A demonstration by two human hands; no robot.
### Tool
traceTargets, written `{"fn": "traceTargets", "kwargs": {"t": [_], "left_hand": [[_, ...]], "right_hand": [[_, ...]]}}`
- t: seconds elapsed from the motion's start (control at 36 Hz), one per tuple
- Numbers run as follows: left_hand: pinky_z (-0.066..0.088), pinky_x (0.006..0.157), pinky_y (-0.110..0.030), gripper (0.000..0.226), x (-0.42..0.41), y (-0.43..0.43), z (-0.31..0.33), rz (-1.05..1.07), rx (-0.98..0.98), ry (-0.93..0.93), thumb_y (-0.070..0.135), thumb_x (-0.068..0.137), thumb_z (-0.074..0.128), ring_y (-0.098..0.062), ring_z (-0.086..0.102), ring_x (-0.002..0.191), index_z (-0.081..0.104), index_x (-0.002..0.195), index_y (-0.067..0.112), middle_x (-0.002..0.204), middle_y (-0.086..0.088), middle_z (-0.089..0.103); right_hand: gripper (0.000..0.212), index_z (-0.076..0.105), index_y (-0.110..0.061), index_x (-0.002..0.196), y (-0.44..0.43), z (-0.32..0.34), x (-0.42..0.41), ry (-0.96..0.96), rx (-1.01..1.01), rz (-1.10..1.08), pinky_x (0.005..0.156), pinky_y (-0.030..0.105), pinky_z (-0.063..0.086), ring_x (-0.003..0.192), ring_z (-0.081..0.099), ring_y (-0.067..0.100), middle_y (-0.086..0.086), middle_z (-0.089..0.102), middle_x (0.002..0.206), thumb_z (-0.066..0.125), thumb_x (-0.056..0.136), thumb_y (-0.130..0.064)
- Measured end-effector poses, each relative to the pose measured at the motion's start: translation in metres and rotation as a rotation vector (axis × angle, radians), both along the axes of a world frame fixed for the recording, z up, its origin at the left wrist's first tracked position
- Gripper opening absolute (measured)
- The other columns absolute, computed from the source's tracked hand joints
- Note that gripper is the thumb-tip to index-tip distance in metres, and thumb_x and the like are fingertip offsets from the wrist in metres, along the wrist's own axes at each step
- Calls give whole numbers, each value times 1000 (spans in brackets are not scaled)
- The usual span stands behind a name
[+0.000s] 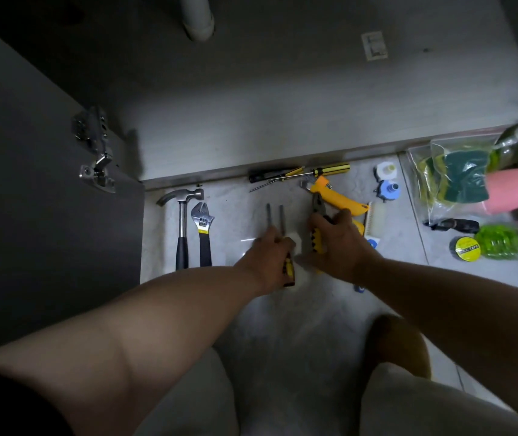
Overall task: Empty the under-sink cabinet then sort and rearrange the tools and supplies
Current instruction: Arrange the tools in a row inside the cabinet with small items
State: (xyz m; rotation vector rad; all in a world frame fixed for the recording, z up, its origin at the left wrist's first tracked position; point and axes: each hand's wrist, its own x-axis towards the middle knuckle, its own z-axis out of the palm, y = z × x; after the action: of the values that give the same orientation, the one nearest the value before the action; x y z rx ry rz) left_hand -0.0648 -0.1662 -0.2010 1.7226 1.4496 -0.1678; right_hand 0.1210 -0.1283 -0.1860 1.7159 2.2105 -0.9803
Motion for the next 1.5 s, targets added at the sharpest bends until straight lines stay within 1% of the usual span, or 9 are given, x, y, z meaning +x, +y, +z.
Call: {"fn": "traceTargets", "kwargs": {"t": [0.28, 0.44, 0.61, 0.75, 0.86, 1.03, 1.17, 1.31, 1.5], "left_hand": [[50, 97, -38, 34, -12, 19, 9, 134, 46, -81, 18, 89, 70, -30, 59, 110, 65, 121, 12, 128, -12, 49], [63, 80, -43, 29, -43, 25, 22, 832, -559, -344, 9, 101, 45, -34, 74, 85, 64, 117, -5, 108, -27, 71], [57, 98, -47, 22, -75, 6, 17, 942, -759, -469, 11, 103, 48, -31, 73, 97, 64, 117, 6, 110, -16, 75], [60, 91, -45, 22, -96, 1, 9, 918, -718, -412, 7, 104, 52, -29, 76, 98, 57, 124, 1, 110, -14, 76], [59, 93, -49, 28, -104, 2, 13, 856, -686, -315, 5, 105, 47, -31, 74, 101, 50, 132, -2, 115, -17, 73], [64, 79, -39, 28, -108, 2, 12, 752, -561, -124, 7, 102, 57, -29, 72, 95, 53, 130, 3, 111, -16, 68], [59, 91, -46, 24, -99, 4, 9, 600, -434, 49, 17, 97, 65, -35, 72, 101, 62, 115, 1, 114, -22, 69], [59, 87, -40, 22, -97, 5, 13, 358, -240, 267, 23, 100, 56, -31, 69, 100, 60, 117, 11, 113, -15, 68], [48, 79, -31, 26, -86, 3, 14, 266, -152, 375, 14, 101, 47, -30, 64, 109, 56, 125, 6, 121, -16, 65]], "right_hand": [[59, 48, -26, 132, 6, 13, -23, 134, -42, 103, 90, 40, 50, 106, 50, 35, 15, 41, 118, 71, 82, -47], [59, 49, -26, 130, -19, -5, -65, 197, -78, 57, 89, 41, 51, 104, 51, 39, 13, 40, 115, 75, 80, -42], [65, 40, -24, 122, -37, -16, -106, 293, -70, -38, 92, 44, 51, 105, 52, 34, 10, 43, 117, 80, 74, -41], [63, 34, -24, 110, -35, -18, -109, 345, -127, -18, 71, 32, 44, 90, 54, 23, 1, 44, 110, 83, 70, -30], [46, 39, -19, 121, -32, -16, -102, 218, -62, 30, 74, 35, 45, 101, 58, 32, 8, 48, 119, 64, 83, -21], [60, 31, -16, 135, -38, -8, -83, -98, 70, -23, 71, 39, 55, 103, 58, 28, 9, 43, 125, 66, 87, -23], [52, 31, -15, 132, -41, -7, -77, -238, -33, -104, 69, 39, 56, 91, 63, 28, 11, 49, 117, 62, 90, -15], [36, 38, -13, 130, -36, -12, -82, -283, -110, -139, 75, 38, 48, 105, 64, 31, 12, 59, 118, 51, 97, -14], [67, 32, -15, 140, -30, -19, -87, -245, -205, -153, 79, 38, 52, 108, 63, 30, 11, 60, 119, 71, 85, -12]]}}
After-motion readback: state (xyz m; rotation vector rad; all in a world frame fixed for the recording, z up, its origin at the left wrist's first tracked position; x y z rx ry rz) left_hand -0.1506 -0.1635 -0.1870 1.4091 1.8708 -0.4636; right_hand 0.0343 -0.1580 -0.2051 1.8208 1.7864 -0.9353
